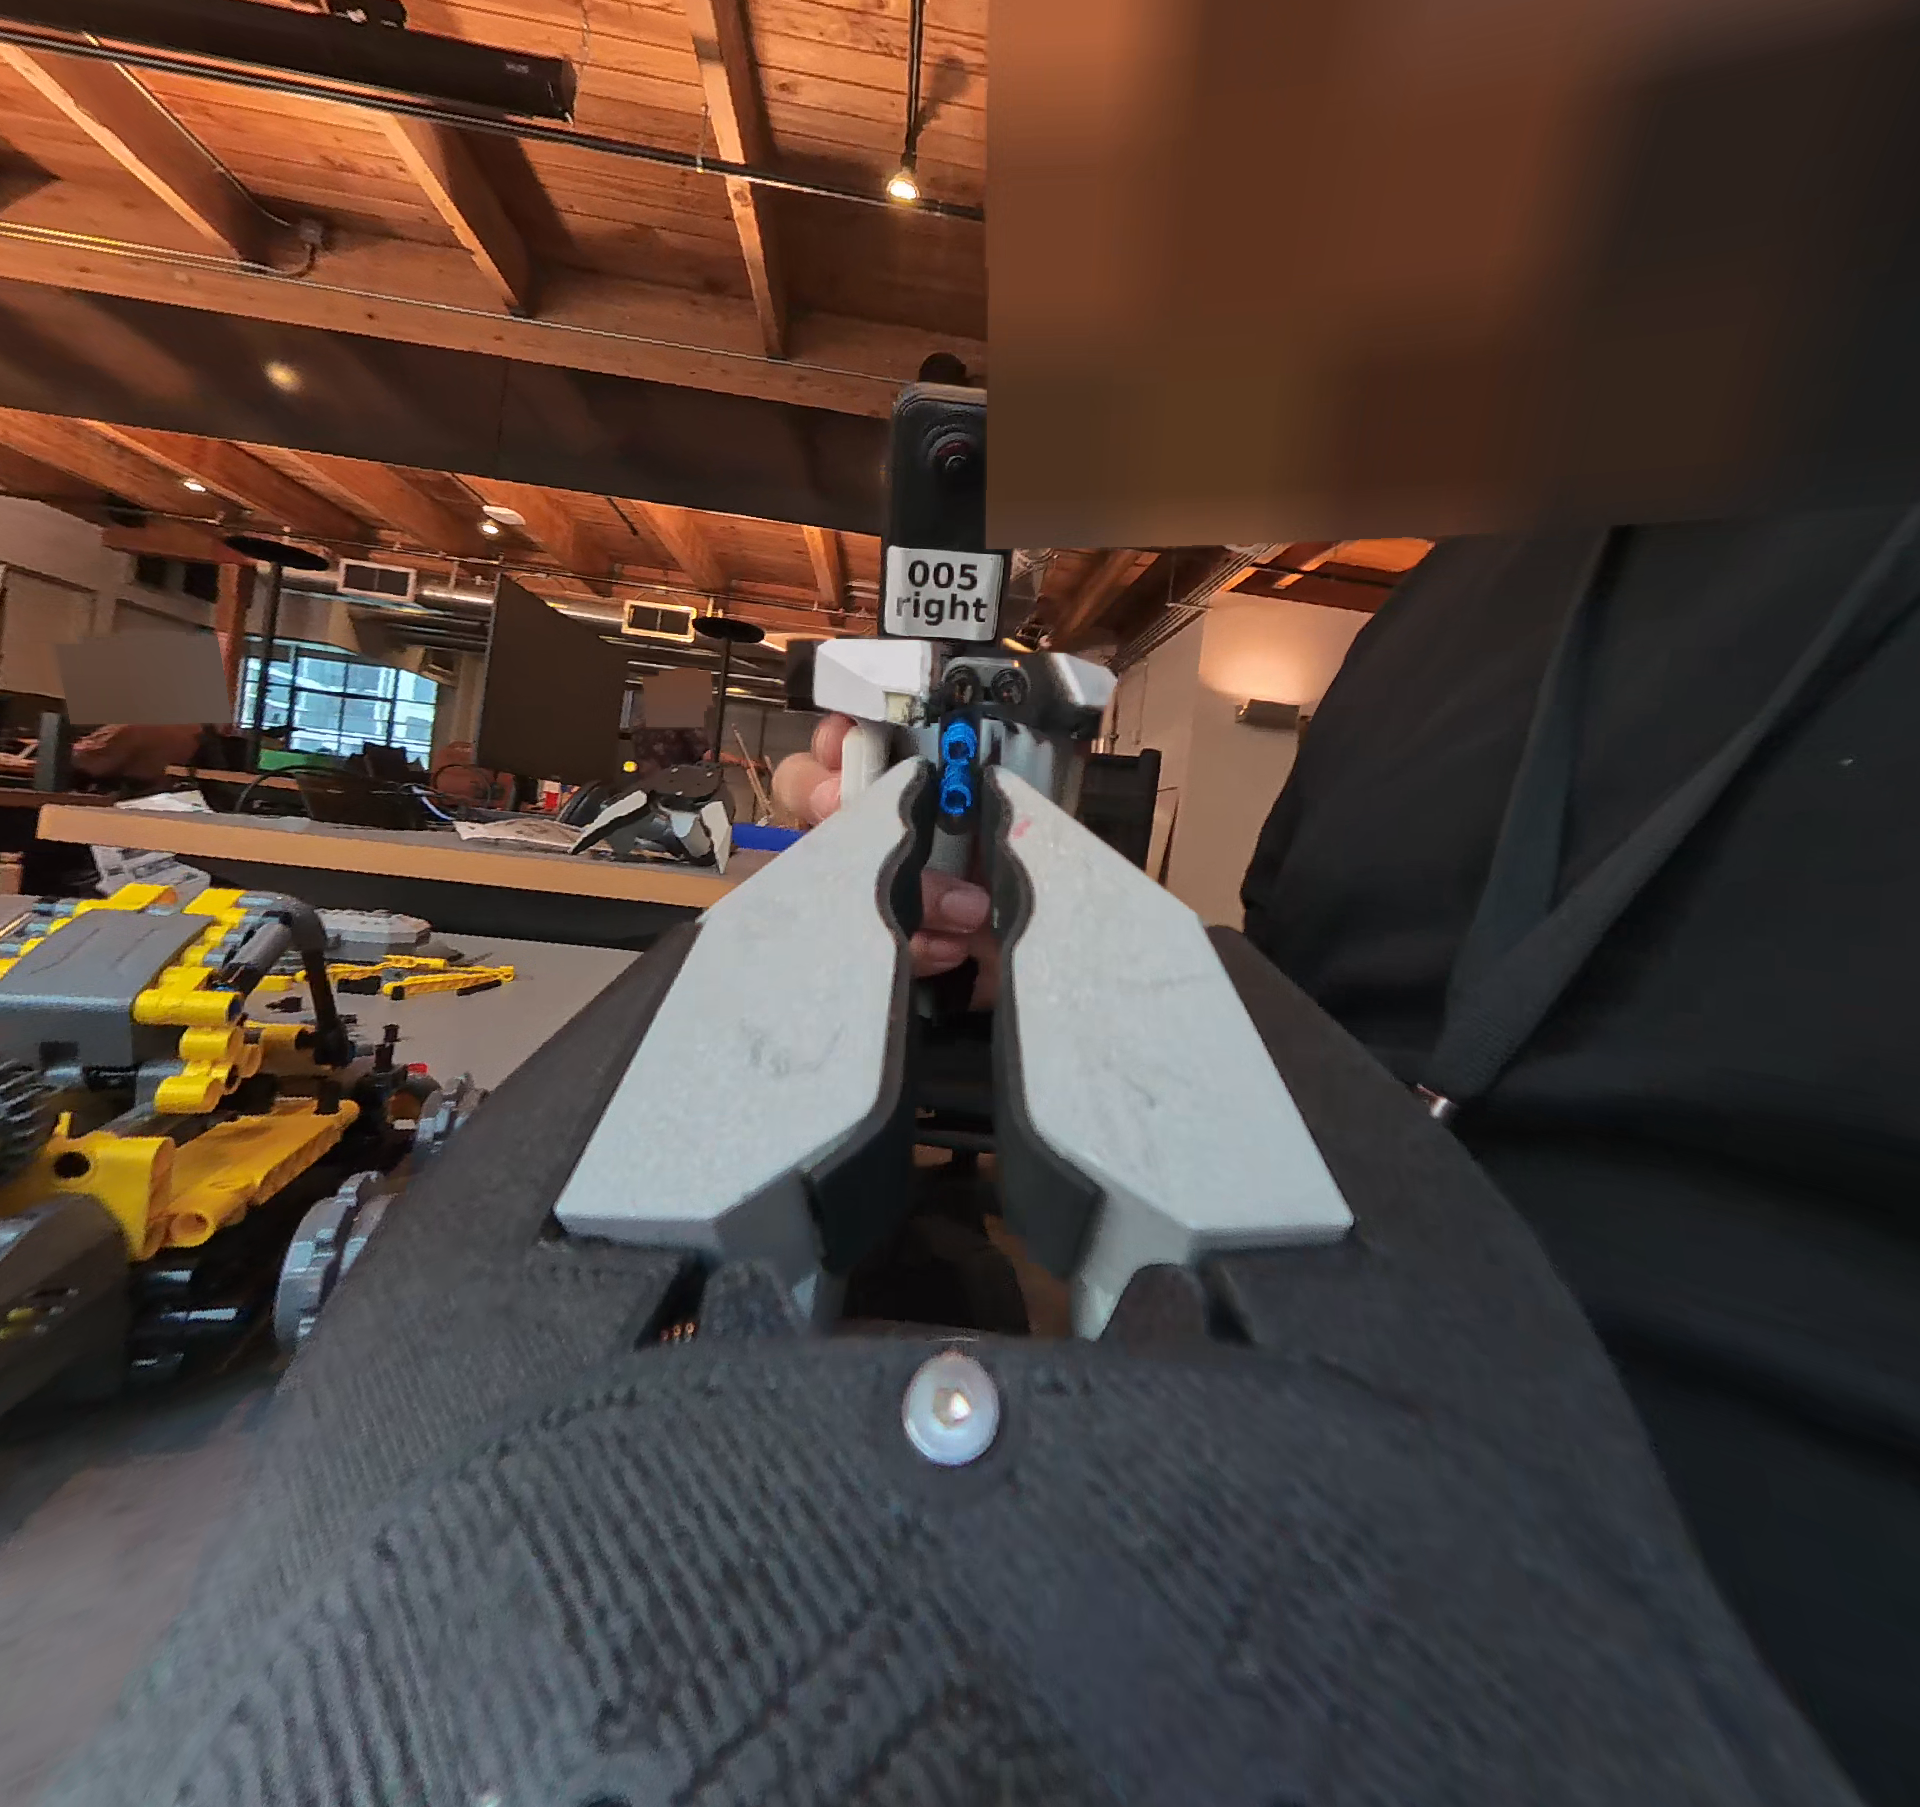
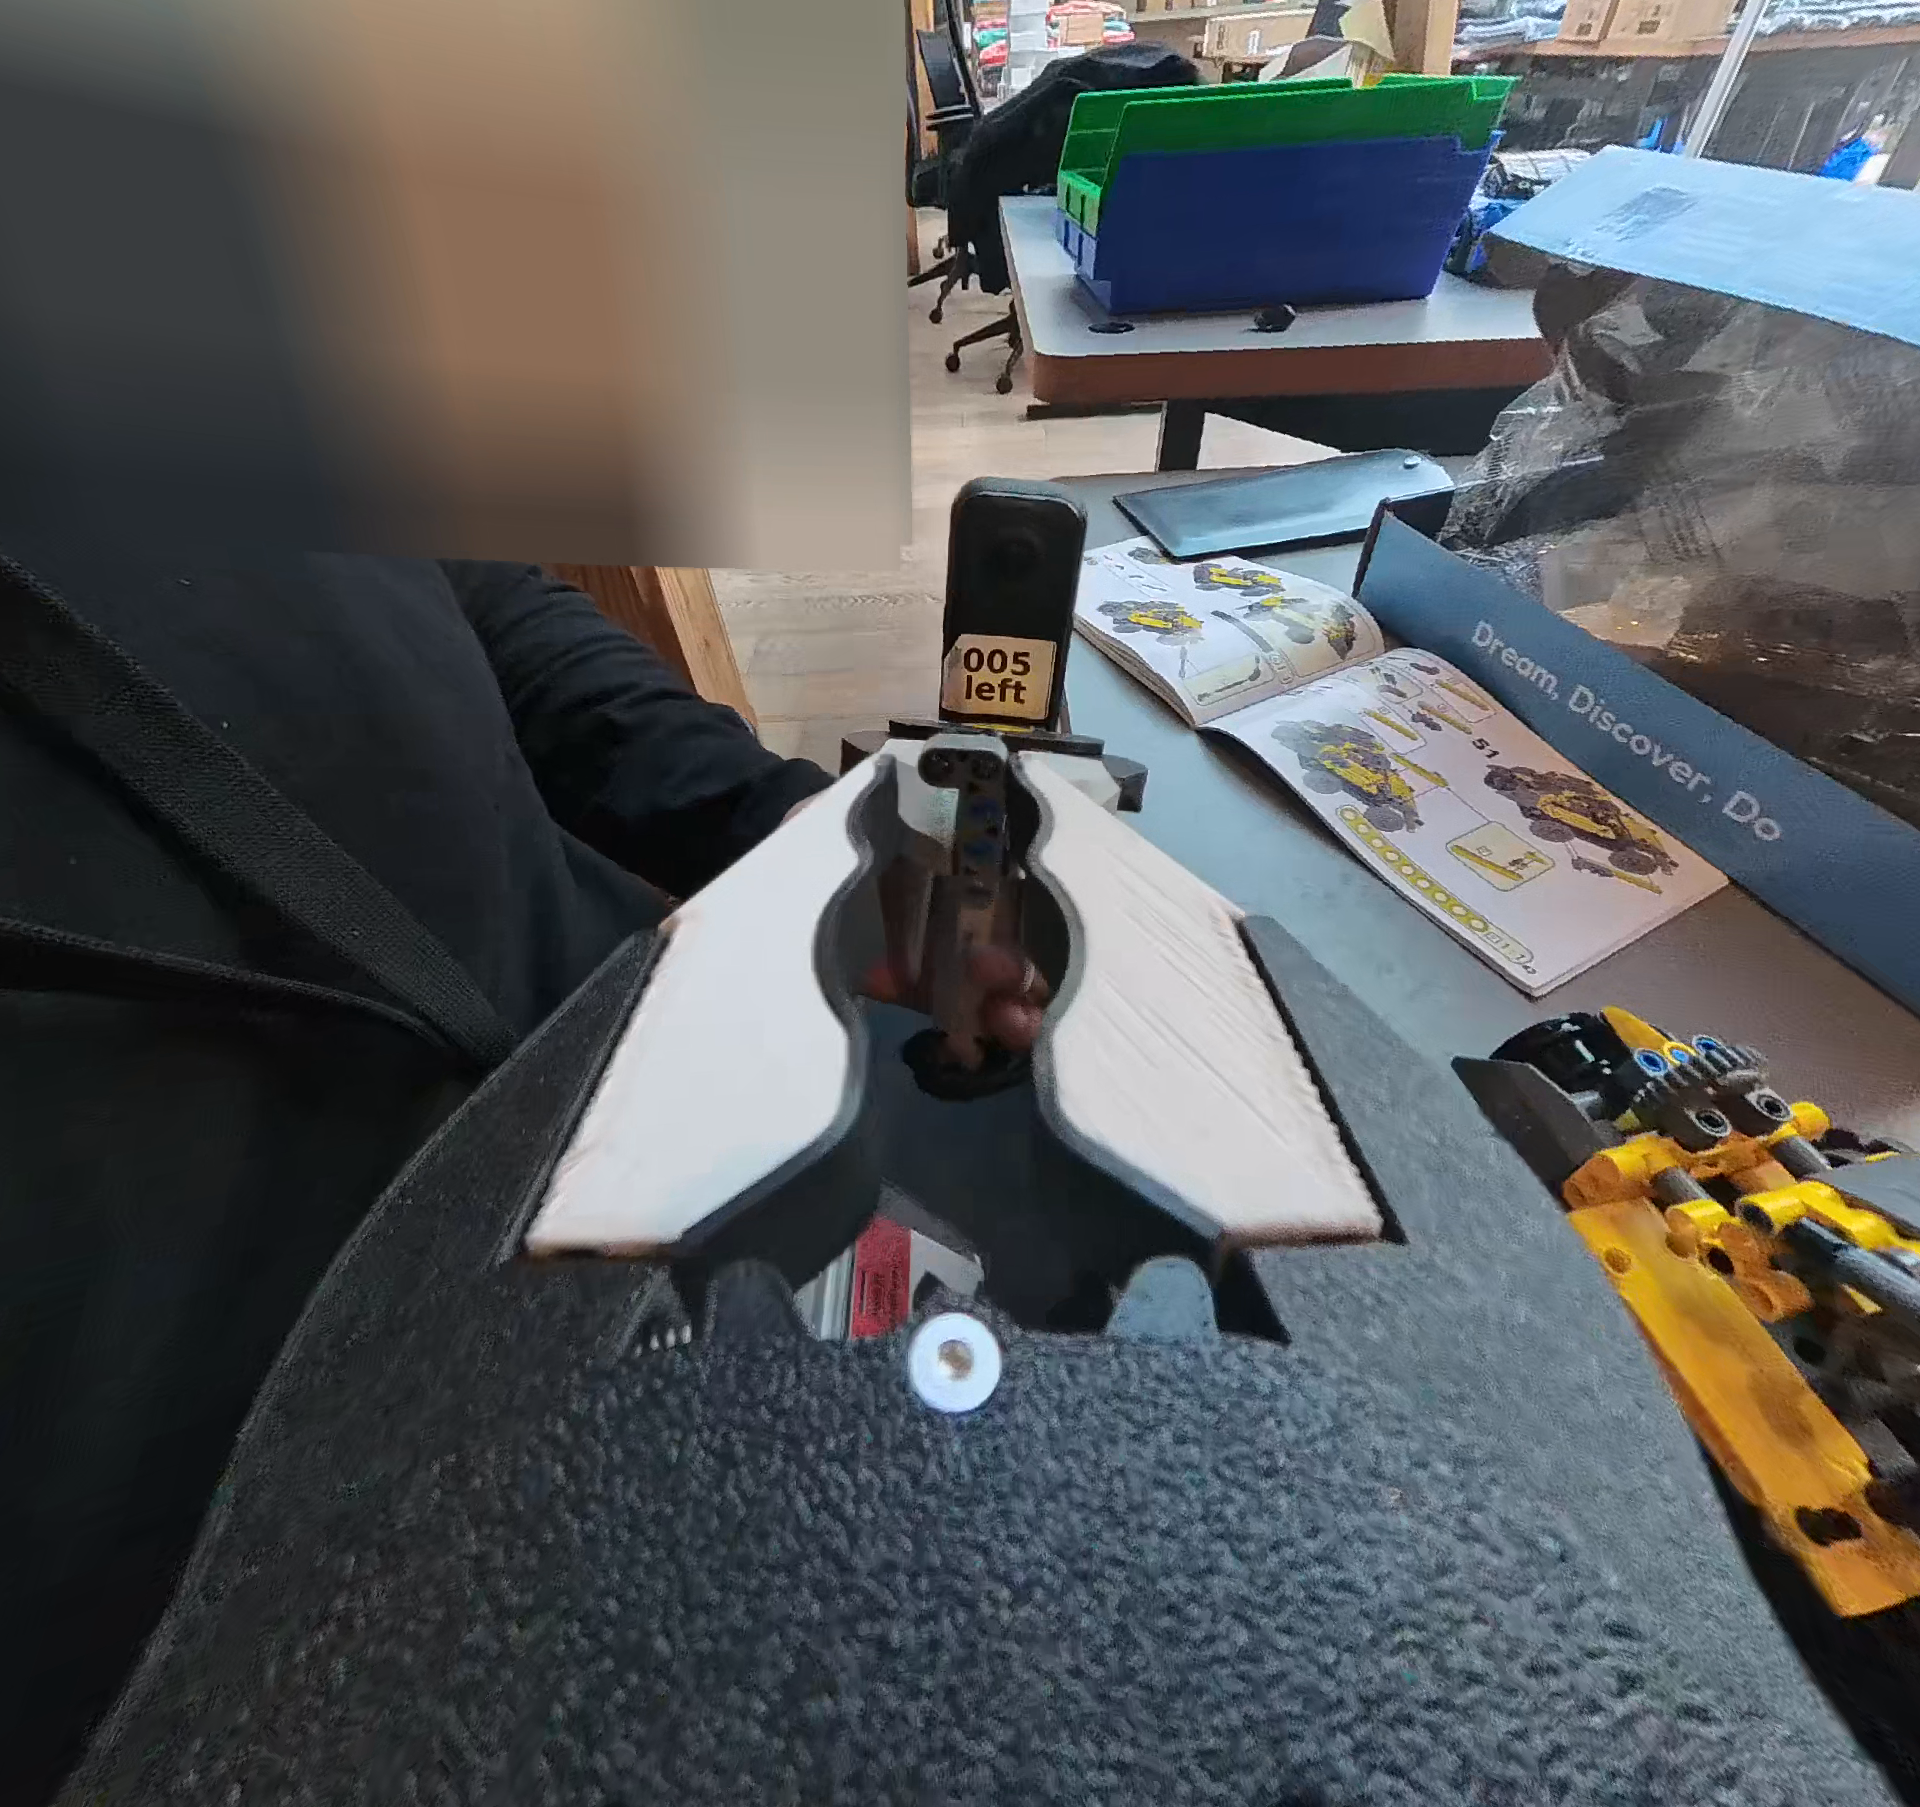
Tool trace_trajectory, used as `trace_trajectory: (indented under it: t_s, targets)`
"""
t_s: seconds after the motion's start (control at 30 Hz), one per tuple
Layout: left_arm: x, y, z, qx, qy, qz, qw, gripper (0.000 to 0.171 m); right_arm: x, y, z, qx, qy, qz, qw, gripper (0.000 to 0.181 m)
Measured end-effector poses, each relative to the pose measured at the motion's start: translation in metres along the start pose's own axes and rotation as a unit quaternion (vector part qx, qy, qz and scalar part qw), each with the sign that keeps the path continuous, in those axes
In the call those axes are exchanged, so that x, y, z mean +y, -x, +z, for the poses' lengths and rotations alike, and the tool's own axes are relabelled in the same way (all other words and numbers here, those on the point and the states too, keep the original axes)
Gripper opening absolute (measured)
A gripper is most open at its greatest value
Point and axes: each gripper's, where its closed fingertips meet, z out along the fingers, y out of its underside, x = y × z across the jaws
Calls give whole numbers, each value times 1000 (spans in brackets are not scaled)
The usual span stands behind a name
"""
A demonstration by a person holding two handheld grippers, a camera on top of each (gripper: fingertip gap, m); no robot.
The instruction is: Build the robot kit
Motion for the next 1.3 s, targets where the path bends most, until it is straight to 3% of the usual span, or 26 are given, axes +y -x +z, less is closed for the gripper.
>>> trace_trajectory:
  t_s: [0.3, 0.4, 0.47, 0.53, 0.63, 0.73, 0.87, 1.1, 1.3]
  targets:
    - [6, 7, 5, -30, 52, 30, 998, 5, -3, -9, -12, 44, -50, 27, 997, 17]
    - [14, 19, -3, -61, 118, 50, 990, 3, -11, -14, -28, 50, -73, 38, 995, 16]
    - [25, 31, -14, -89, 189, 82, 975, 5, -4, -29, -47, 97, -43, 18, 994, 16]
    - [42, 44, -27, -124, 271, 109, 948, 13, 17, -48, -76, 142, 30, 7, 989, 16]
    - [71, 47, -34, -118, 377, 113, 912, 17, 57, -88, -136, 244, 137, 22, 960, 16]
    - [93, 62, -30, -144, 458, 119, 869, 32, 97, -92, -165, 246, 201, 81, 945, 16]
    - [112, 74, 0, -115, 505, 136, 845, 22, 143, -99, -179, 267, 260, 89, 924, 16]
    - [150, 106, 20, -90, 581, 136, 797, 31, 179, -117, -206, 289, 401, -35, 868, 16]
    - [166, 120, 20, -79, 627, 109, 767, 32, 186, -118, -203, 259, 412, -66, 871, 23]
